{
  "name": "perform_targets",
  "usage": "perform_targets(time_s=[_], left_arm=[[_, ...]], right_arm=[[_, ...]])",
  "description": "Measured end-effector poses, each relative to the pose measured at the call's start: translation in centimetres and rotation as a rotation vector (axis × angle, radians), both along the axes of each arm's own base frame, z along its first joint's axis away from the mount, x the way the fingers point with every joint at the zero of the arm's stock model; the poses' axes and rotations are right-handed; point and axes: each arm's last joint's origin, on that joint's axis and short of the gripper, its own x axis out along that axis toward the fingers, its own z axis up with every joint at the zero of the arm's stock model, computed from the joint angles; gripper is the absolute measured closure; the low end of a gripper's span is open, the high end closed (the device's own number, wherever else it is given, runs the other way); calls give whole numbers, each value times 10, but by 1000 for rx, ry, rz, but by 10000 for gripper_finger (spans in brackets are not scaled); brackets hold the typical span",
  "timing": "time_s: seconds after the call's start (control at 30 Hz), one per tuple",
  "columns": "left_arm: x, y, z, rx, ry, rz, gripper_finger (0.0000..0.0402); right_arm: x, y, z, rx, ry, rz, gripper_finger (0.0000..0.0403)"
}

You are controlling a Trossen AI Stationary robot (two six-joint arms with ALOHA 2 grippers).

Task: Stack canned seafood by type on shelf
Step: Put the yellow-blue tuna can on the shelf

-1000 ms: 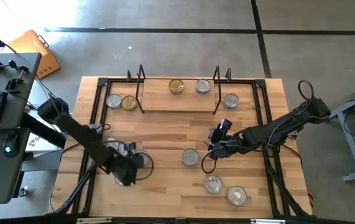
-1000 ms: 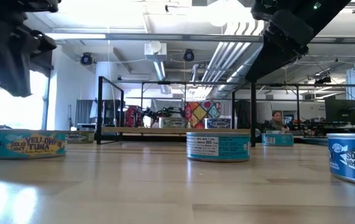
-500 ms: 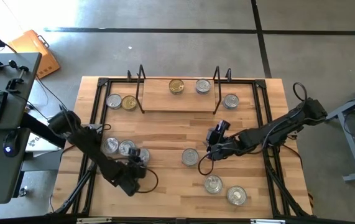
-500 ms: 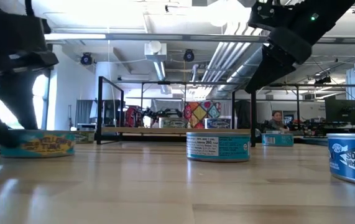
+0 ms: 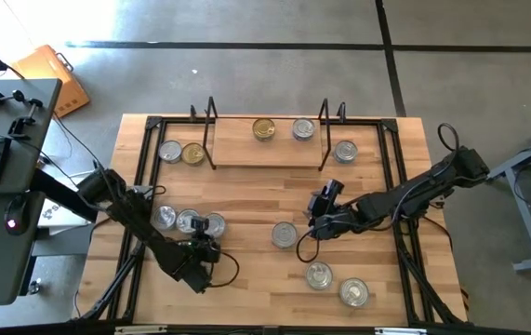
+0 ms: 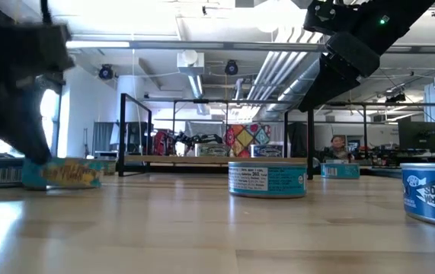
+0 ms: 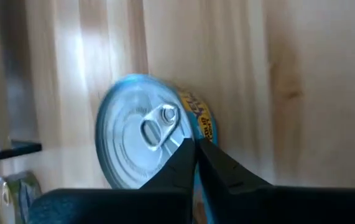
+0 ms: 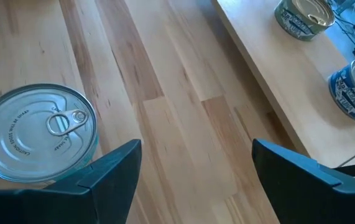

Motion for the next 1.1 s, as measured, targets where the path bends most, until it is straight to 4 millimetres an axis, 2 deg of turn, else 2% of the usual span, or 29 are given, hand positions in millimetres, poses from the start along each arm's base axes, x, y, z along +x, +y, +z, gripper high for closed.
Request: perform_targets(time_s=[0.27, 0.43, 0.63, 0.87, 0.97, 1.1], left_arm=[[14, -2, 38, 75, -121, -104, 401], [26, 18, 54, 172, -163, -101, 401], [55, 74, 71, 243, -114, -73, 401], [92, 163, 73, 158, -38, -109, 401], [96, 200, 69, 138, -2, -90, 401], [92, 238, 67, 99, 38, -77, 401]], right_arm=[[0, 0, 0, -5, 4, 5, 105], [0, 0, 0, -5, 4, 5, 105], [0, 0, 0, -5, -1, 4, 105], [0, 0, 0, -5, -3, 4, 105], [0, 0, 0, -5, -3, 4, 105], [0, 0, 0, -5, -3, 4, 105]])
